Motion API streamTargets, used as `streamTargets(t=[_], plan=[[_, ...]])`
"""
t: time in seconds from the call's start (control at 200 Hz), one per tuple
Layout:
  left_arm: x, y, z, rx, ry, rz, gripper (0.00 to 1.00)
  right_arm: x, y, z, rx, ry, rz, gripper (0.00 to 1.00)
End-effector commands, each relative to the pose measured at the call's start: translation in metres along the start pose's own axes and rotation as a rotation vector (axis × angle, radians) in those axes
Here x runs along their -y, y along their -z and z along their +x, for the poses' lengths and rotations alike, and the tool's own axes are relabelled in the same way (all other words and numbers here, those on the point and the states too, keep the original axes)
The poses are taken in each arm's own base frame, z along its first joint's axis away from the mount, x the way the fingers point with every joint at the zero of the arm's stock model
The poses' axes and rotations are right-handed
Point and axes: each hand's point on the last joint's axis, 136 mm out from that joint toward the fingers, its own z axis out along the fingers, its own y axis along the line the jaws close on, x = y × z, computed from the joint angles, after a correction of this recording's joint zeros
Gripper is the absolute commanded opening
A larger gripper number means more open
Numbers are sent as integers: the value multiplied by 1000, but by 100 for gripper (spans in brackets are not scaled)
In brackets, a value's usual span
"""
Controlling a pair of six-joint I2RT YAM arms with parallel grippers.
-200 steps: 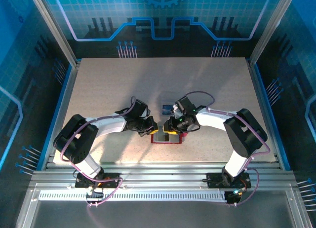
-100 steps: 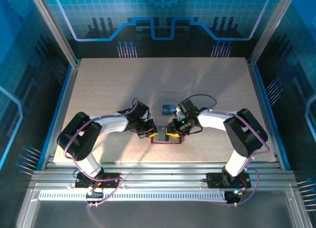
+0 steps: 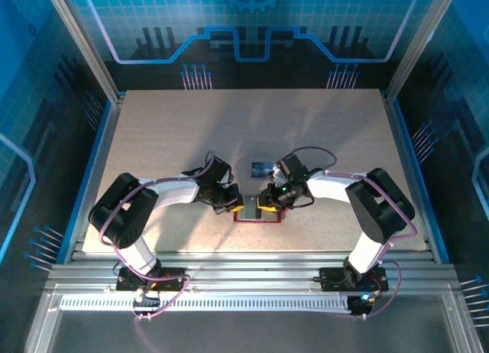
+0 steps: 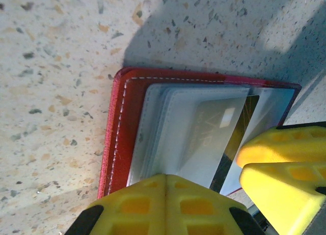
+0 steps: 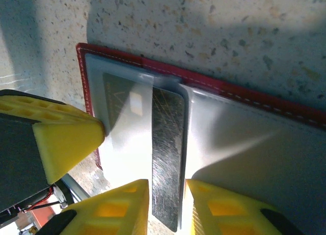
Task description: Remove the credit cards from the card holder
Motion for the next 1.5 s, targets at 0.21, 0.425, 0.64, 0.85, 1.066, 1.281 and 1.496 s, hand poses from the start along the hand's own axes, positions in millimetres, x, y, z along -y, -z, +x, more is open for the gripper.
streamTargets(t=[0.21, 0.425, 0.64, 0.85, 1.066, 1.281, 1.496], plan=[[-9, -6, 9, -46, -2, -42, 5, 12, -6, 4, -24, -41, -16, 25], [-8, -7, 10, -52, -6, -43, 5, 10, -6, 3, -20, -47, -39, 21], [-10, -8, 10, -55, -11, -57, 4, 4, -3, 0, -6, -55, -80, 17], [-10, -8, 10, -56, -14, -63, 4, 3, 0, -2, 3, -60, -96, 14], [-13, -7, 10, -54, -16, -70, 4, 4, 2, -2, 3, -57, -95, 9], [-17, -3, 10, -48, -14, -76, 5, 12, 11, 0, 7, -54, -66, 7], [-16, -1, 8, -42, -16, -73, 5, 20, 24, 1, 21, -52, -43, 7]])
